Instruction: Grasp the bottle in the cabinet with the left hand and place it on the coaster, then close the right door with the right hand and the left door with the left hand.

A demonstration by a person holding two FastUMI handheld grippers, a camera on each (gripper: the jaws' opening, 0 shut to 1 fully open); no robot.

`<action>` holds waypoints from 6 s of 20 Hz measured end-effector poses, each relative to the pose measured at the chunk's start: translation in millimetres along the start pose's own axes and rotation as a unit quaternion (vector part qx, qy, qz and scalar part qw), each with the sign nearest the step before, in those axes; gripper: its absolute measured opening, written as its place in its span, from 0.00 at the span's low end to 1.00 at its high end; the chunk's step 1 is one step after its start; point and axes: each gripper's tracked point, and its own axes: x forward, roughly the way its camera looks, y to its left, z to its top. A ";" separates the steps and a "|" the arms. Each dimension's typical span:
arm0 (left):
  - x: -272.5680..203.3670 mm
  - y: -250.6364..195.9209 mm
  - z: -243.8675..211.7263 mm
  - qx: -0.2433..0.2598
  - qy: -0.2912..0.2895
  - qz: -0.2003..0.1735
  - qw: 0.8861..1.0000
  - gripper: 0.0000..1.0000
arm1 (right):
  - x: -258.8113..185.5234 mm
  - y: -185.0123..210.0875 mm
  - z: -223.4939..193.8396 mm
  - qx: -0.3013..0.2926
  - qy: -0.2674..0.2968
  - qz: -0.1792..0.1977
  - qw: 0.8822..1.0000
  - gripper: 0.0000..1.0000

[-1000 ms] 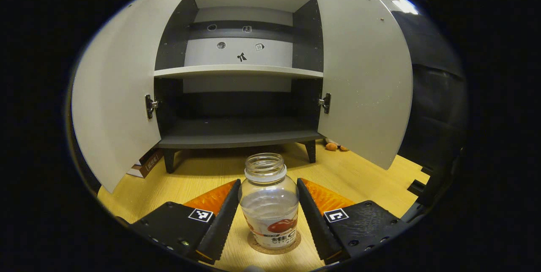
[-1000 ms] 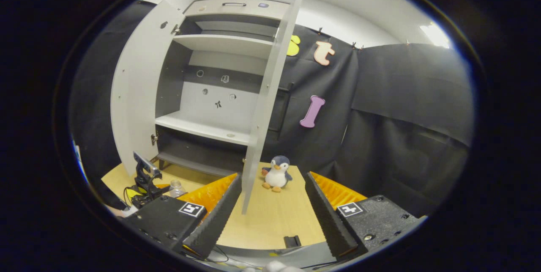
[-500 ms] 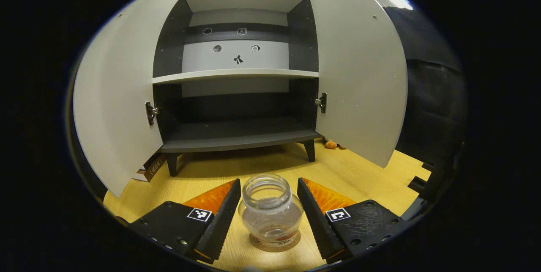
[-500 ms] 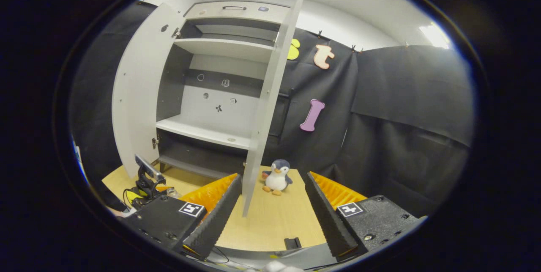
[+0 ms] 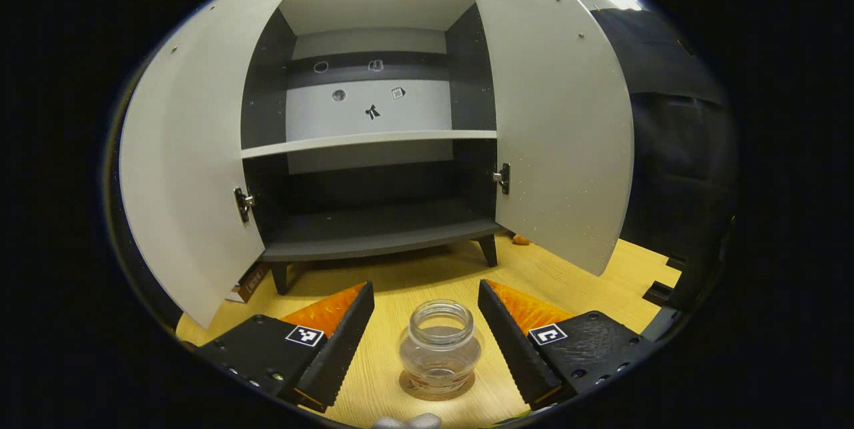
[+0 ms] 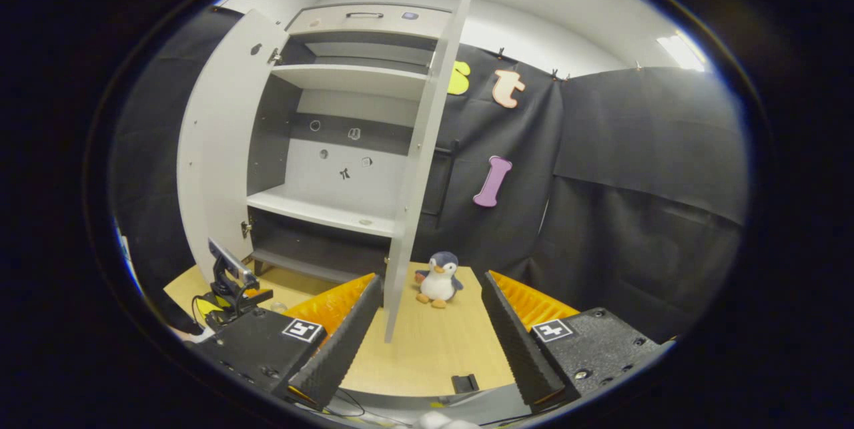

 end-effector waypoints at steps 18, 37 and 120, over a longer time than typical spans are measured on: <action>-233.4 133.6 147.8 -0.003 -0.046 0.146 0.988 0.96 | 30.4 21.9 36.5 0.043 -0.054 0.020 0.997 0.99; -280.2 159.2 161.4 -0.037 -0.041 0.187 0.981 0.96 | 176.2 -75.7 92.7 0.070 -0.038 -0.007 0.997 0.99; -104.4 234.2 266.8 -0.031 -0.102 0.142 0.984 0.92 | -24.6 42.6 40.7 0.088 -0.013 0.107 0.990 0.99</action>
